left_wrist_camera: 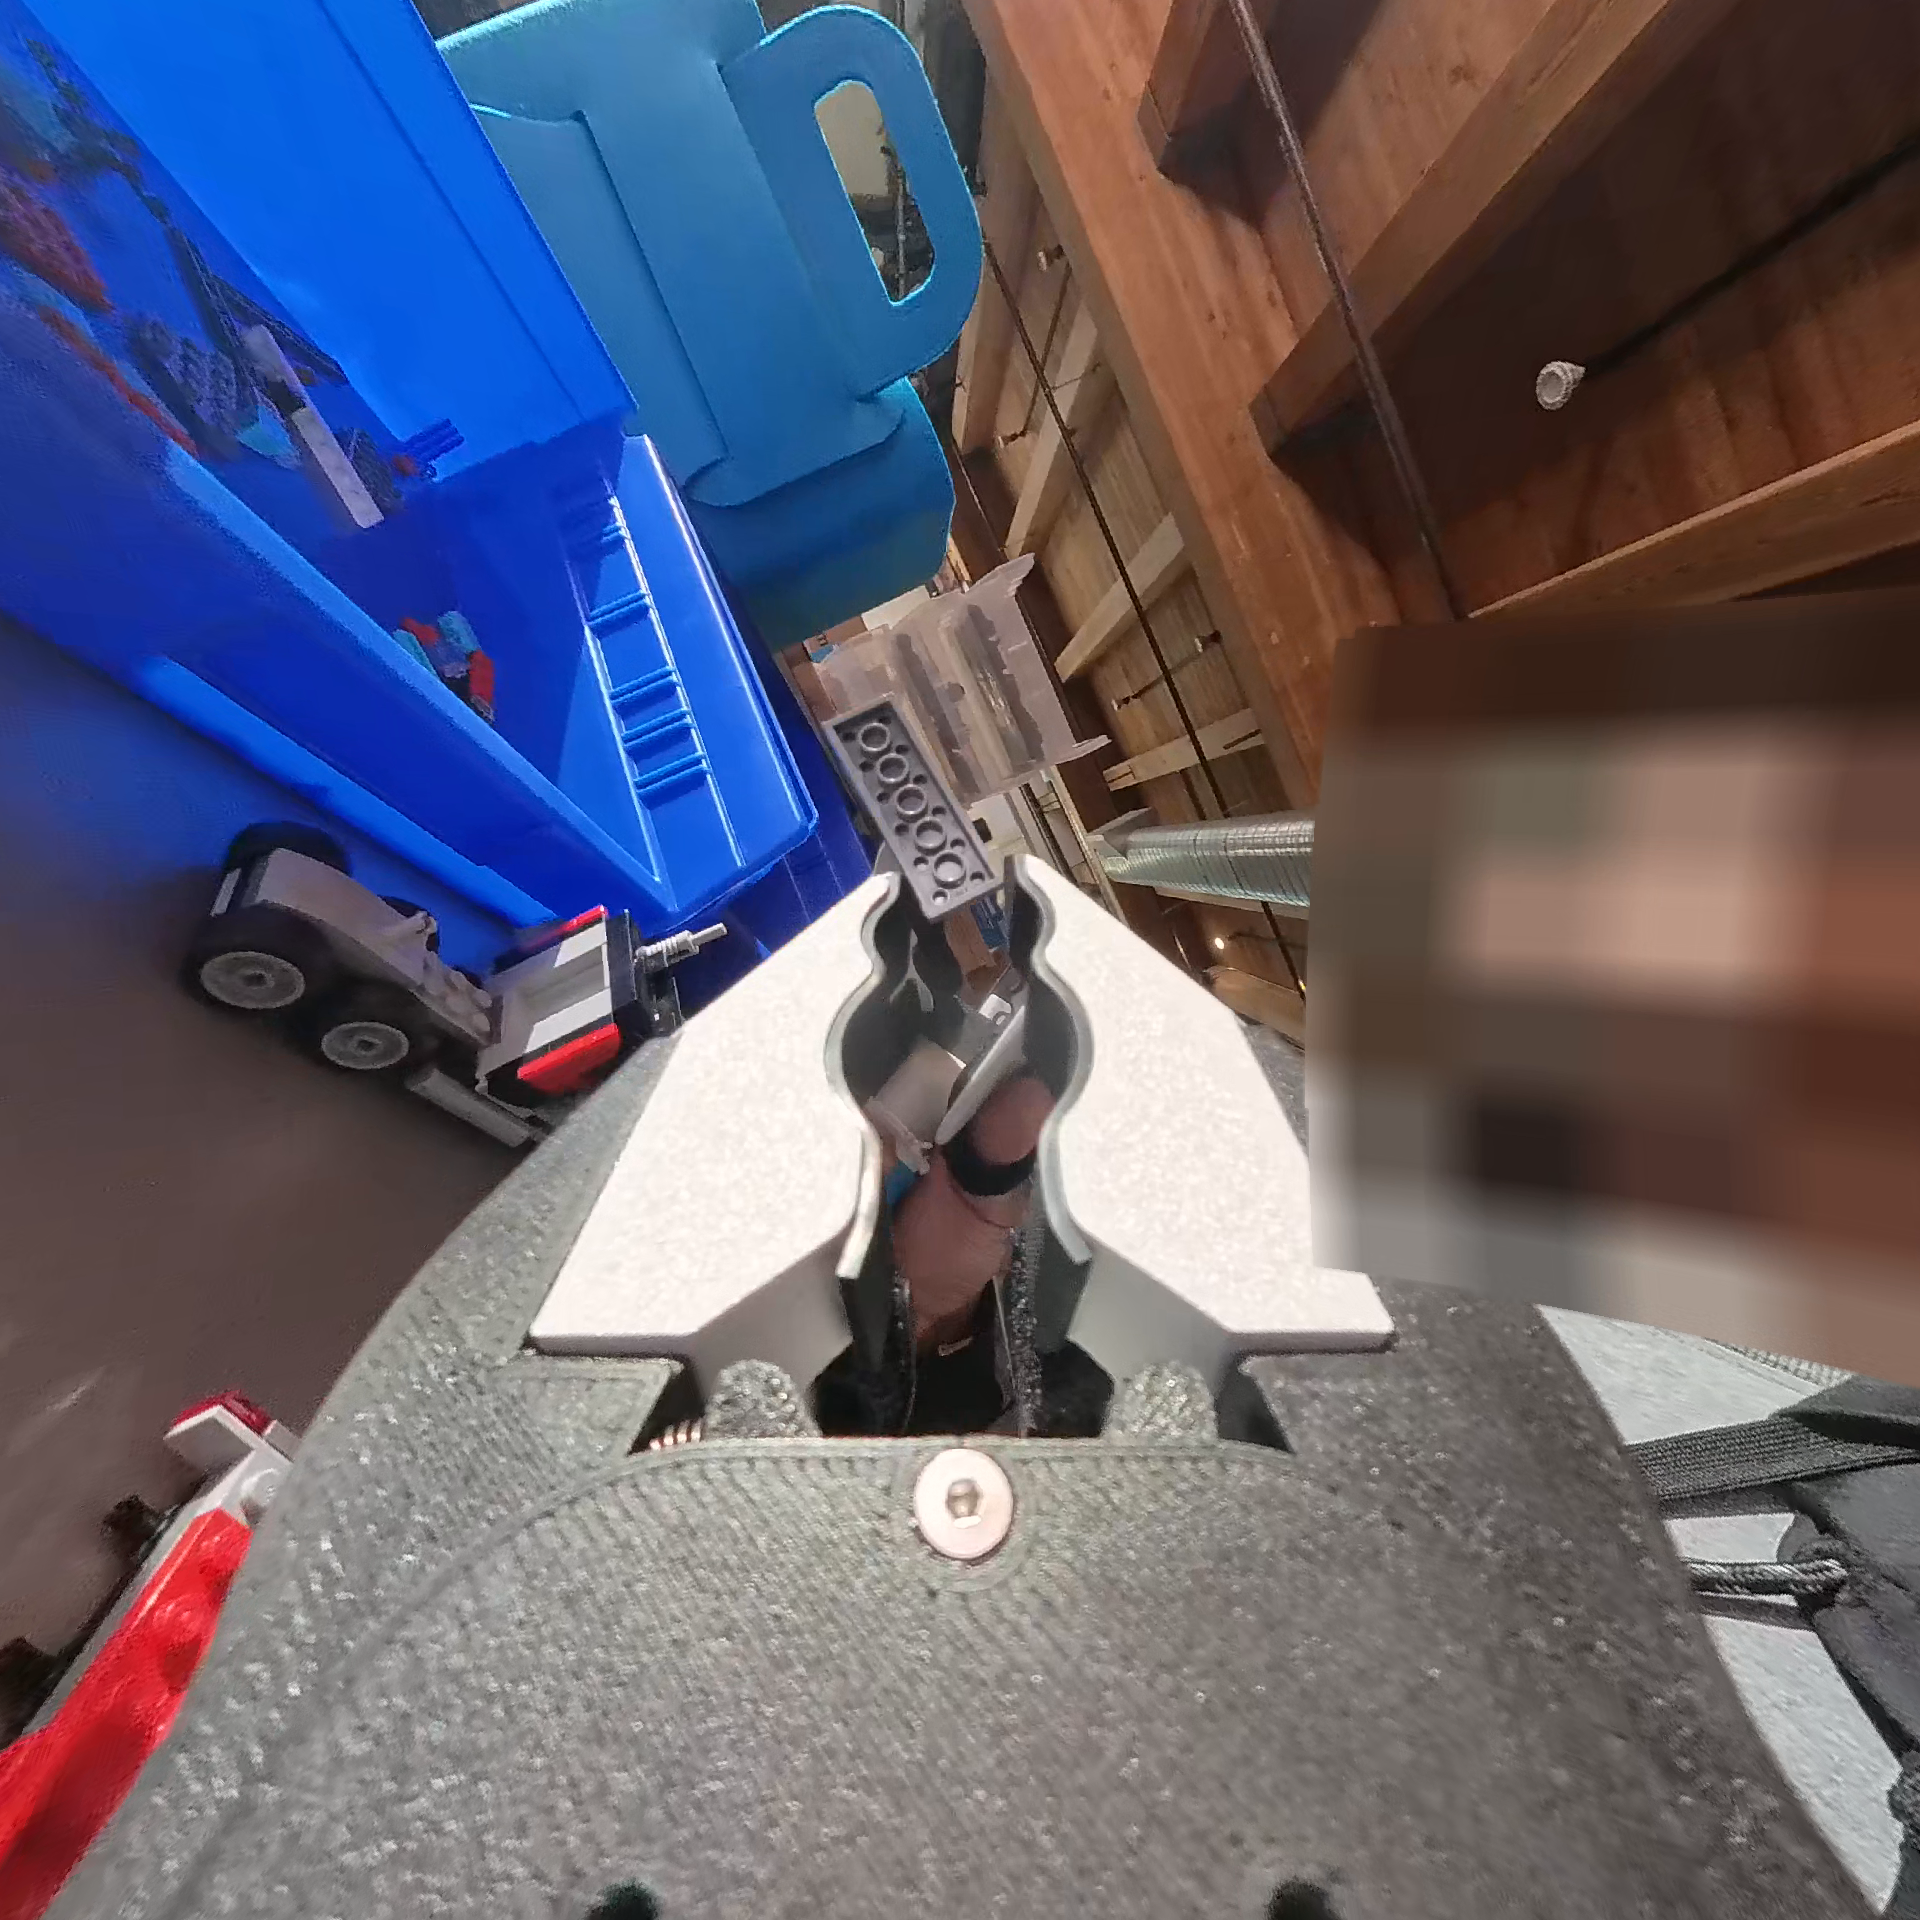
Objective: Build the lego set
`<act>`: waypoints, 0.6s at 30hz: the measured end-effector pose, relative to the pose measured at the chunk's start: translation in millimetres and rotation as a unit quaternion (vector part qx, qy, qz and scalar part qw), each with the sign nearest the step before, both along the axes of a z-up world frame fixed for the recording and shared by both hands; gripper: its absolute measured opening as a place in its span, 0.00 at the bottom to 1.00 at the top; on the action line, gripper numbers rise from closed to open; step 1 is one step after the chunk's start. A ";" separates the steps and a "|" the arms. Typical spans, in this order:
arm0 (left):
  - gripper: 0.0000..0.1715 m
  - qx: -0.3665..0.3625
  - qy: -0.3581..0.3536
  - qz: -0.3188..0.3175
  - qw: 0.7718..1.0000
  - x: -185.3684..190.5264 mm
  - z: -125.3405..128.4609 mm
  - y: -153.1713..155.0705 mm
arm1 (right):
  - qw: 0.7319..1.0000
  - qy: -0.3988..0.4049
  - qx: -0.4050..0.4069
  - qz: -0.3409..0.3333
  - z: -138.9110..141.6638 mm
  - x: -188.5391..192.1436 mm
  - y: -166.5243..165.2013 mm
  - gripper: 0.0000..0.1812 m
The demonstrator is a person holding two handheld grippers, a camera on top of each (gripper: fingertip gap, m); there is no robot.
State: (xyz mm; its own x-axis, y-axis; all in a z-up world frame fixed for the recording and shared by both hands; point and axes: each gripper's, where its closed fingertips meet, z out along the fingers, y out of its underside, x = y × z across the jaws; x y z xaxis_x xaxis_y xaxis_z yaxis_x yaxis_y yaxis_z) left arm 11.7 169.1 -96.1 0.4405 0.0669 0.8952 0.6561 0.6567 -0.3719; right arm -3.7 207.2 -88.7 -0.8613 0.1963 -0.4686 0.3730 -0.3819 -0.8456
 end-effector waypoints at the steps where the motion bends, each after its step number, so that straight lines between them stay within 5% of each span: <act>1: 0.11 0.005 0.000 -0.003 1.000 1.5 -0.1 -1.3 | 1.000 0.003 0.005 -0.006 -1.3 -0.1 -0.7 0.23; 18: 0.10 0.073 0.006 0.007 0.997 39.6 -7.1 -72.2 | 0.986 0.099 0.128 0.031 -14.4 30.1 -84.4 0.32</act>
